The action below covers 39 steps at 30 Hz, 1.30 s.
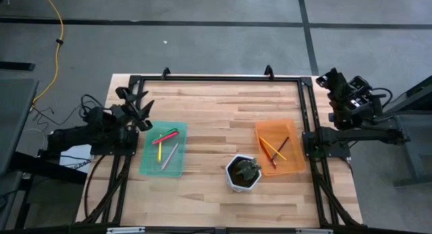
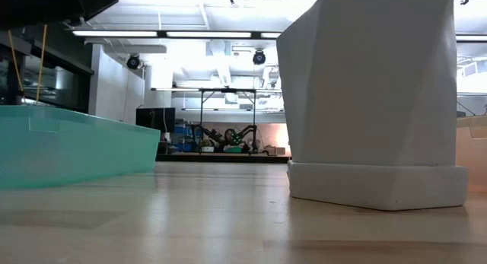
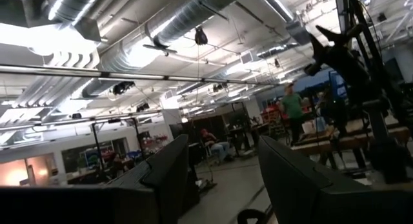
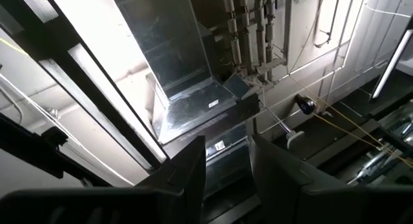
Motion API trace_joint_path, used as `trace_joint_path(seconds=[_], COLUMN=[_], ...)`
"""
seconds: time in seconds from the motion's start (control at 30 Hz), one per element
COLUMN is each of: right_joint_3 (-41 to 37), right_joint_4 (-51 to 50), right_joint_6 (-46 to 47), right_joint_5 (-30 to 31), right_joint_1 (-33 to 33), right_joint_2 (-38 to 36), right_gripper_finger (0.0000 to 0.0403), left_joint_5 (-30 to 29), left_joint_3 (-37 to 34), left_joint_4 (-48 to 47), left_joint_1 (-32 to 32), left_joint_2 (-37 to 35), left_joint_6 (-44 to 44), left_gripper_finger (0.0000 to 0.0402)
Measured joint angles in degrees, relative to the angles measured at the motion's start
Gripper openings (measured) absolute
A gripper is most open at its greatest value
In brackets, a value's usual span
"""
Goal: Sort pens & pencils
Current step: Return to Home Position
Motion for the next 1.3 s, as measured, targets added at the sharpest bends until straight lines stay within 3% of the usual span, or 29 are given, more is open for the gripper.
trace_joint_path(seconds=[0.3, 0.7, 0.93, 1.07, 1.3], right_joint_3=[0.0, 0.0, 0.0, 0.0, 0.0], right_joint_4=[-1.8, -3.0, -4.1, -4.5, -7.3], right_joint_6=[1.2, 2.6, 3.3, 4.1, 5.1], right_joint_5=[0.4, 0.4, 0.4, 0.4, 0.4], right_joint_1=[0.0, 0.0, 0.0, 0.0, 0.0], right_joint_2=[0.0, -0.1, -0.1, -0.1, -0.1], right_gripper_finger=[0.0113, 0.0113, 0.0113, 0.0113, 0.0113], left_joint_5=[-0.1, -0.6, 6.2, 6.7, 7.6], left_joint_3=[-5.1, -7.1, -7.1, -7.1, -7.1], left_joint_4=[6.7, 7.1, -3.3, -8.6, -10.0], left_joint_1=[0.0, 0.0, 0.0, 0.0, 0.0], left_joint_2=[0.0, -0.2, -0.2, -0.2, -0.2], left_joint_6=[0.0, -0.6, -6.2, -8.2, -7.6], left_gripper_finger=[0.0175, 0.0175, 0.0175, 0.0175, 0.0175])
